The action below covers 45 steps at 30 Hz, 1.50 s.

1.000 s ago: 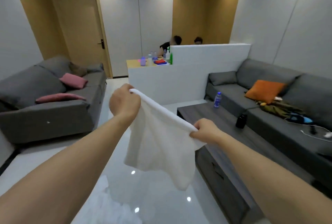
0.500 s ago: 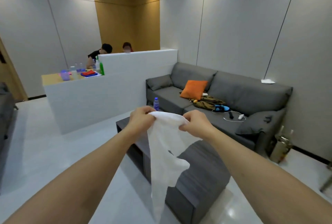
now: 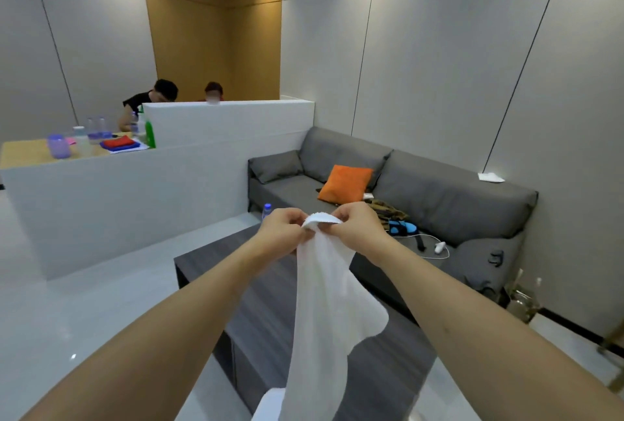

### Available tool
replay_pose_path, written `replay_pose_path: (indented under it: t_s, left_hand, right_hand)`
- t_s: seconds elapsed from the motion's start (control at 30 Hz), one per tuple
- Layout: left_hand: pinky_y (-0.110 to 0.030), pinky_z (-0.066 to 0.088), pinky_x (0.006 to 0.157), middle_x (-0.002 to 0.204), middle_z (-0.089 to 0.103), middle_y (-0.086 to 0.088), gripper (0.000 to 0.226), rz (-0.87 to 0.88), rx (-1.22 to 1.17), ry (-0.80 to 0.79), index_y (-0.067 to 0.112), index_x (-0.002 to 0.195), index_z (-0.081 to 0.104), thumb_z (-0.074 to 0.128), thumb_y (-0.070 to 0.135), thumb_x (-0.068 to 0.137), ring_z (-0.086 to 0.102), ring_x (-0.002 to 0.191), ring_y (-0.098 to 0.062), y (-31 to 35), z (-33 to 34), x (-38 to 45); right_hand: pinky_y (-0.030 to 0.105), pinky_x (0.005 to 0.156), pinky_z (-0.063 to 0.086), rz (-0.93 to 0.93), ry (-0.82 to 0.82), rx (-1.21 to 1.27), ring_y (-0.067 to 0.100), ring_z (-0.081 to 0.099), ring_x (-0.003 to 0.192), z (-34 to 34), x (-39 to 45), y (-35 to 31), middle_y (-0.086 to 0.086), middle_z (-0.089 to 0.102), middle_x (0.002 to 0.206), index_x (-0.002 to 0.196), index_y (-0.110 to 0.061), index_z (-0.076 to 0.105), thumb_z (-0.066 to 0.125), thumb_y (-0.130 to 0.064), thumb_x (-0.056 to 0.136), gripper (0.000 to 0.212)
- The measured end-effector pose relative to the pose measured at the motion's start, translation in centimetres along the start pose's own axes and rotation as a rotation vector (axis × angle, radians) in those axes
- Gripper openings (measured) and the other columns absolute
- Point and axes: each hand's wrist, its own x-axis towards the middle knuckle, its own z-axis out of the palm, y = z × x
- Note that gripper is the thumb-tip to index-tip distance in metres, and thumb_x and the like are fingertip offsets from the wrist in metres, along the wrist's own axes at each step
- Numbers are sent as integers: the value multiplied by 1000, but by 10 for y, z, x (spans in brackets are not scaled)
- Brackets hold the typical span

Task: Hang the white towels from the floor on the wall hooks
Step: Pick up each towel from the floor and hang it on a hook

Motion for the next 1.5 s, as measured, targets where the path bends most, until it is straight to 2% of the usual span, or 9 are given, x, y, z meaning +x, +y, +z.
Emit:
replay_pose_path:
  t_s: [0.1,0.27,0.37,0.57,0.77,0.97,1.2,1.3,1.5]
  left_hand:
    - [-47,59,77,85,69,5,17,-6,-66,124,23,77,70,57,12,75,68,87,-21,-8,-14,32]
    - [-39,60,78,101,72,-1,26,-57,15,-29,25,102,67,71,27,76,70,94,-17,-27,-23,75]
    - [-39,56,82,96,73,-2,26,-12,36,130,24,97,71,68,31,72,70,93,-19,-26,-17,100]
    - [-14,41,51,64,62,11,7,-13,80,391,19,76,69,67,25,79,56,60,-1,-14,-6,143]
    - [-26,41,61,77,59,-2,18,-104,95,685,17,77,61,52,14,92,52,72,-17,17,-5,179]
    - [-31,57,77,99,72,2,18,-139,153,527,27,102,72,72,32,84,68,93,-14,12,-10,187]
    - [-32,56,76,90,74,-2,17,-208,177,685,19,88,75,65,33,89,68,83,-15,-22,-74,210]
    - [-35,52,79,96,72,-6,19,-230,152,856,15,89,73,60,29,88,64,88,-19,-54,-118,225]
    - [-39,55,77,89,68,-4,16,-377,222,913,17,81,71,61,28,87,63,85,-24,-117,-204,263]
  right_hand:
    - [51,79,56,52,-58,85,34,67,88,8,36,9,20,69,92,89,-7,73,65,-19,86,15]
    - [37,64,57,33,-28,314,17,63,71,27,91,-5,5,68,78,84,-13,70,73,-14,76,8]
    - [29,56,53,11,-101,359,17,63,68,35,122,-2,6,67,77,81,-13,65,80,-12,68,21]
    - [36,70,54,-48,-283,505,21,65,75,28,188,25,10,69,82,98,2,68,88,-19,64,45]
    - [39,66,48,-184,-618,287,27,62,74,19,241,61,17,71,86,95,-3,72,79,-19,79,24]
    - [53,82,55,-217,-560,434,30,69,88,35,270,57,26,70,101,95,2,70,64,-22,91,25]
    - [30,62,53,-377,-781,36,18,68,69,54,335,54,1,67,72,76,-11,71,88,-33,66,30]
    - [28,58,50,-405,-725,-257,21,66,71,85,371,55,-1,63,70,64,-18,63,86,-29,66,25]
    - [39,73,57,-253,-363,-438,24,64,76,144,449,50,5,68,83,80,-15,71,72,-41,82,25]
